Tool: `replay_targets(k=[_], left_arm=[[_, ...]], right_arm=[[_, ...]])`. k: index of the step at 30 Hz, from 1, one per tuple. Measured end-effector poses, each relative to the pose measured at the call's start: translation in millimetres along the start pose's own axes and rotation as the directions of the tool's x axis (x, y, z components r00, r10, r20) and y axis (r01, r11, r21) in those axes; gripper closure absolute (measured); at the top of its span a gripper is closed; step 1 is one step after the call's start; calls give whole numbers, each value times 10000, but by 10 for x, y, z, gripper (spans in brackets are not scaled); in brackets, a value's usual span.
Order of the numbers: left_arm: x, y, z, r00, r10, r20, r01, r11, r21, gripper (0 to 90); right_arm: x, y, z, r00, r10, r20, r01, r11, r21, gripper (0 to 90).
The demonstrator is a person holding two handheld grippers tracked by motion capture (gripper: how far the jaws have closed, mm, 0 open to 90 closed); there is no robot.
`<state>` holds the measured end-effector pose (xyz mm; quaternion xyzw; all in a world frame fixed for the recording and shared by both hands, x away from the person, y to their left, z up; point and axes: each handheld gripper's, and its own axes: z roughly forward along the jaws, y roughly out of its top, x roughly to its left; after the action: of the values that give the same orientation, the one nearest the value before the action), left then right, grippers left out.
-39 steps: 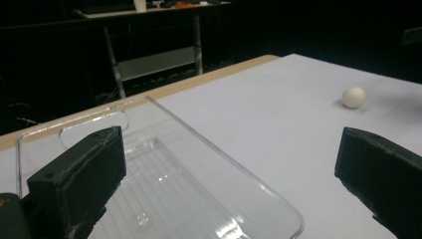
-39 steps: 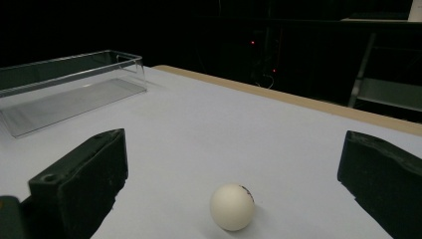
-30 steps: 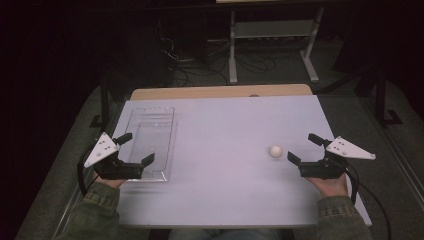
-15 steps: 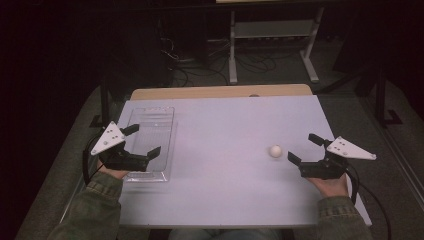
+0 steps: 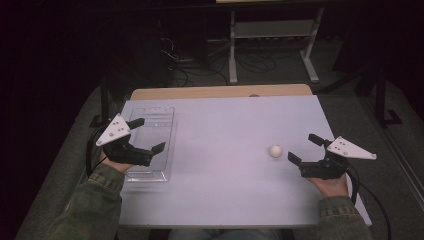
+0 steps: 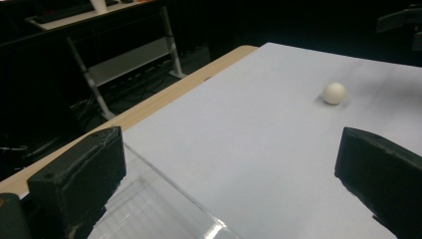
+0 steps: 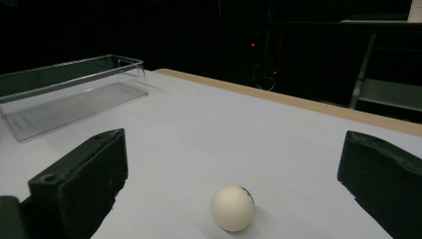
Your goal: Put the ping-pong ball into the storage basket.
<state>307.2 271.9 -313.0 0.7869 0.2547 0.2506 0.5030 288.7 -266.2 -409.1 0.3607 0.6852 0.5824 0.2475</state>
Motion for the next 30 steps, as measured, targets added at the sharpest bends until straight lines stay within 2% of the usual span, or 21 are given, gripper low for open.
replay_targets(k=[12,14,23,30], left_arm=[[-35,132,155,9987,254,450,-267,9992,290,0],[-39,177,193,9977,400,549,-421,9984,374,0],[-51,297,317,9953,536,802,-576,9971,495,0],[-43,326,401,9940,671,865,-729,9952,658,0]], right_arm=[[4,1,-1,10000,-17,-38,17,10000,-9,0],[1,1,-3,10000,-11,-33,11,10000,-10,0],[5,0,-10,10000,-12,15,12,10000,-4,0],[3,-3,-19,10000,-23,17,23,10000,-29,0]])
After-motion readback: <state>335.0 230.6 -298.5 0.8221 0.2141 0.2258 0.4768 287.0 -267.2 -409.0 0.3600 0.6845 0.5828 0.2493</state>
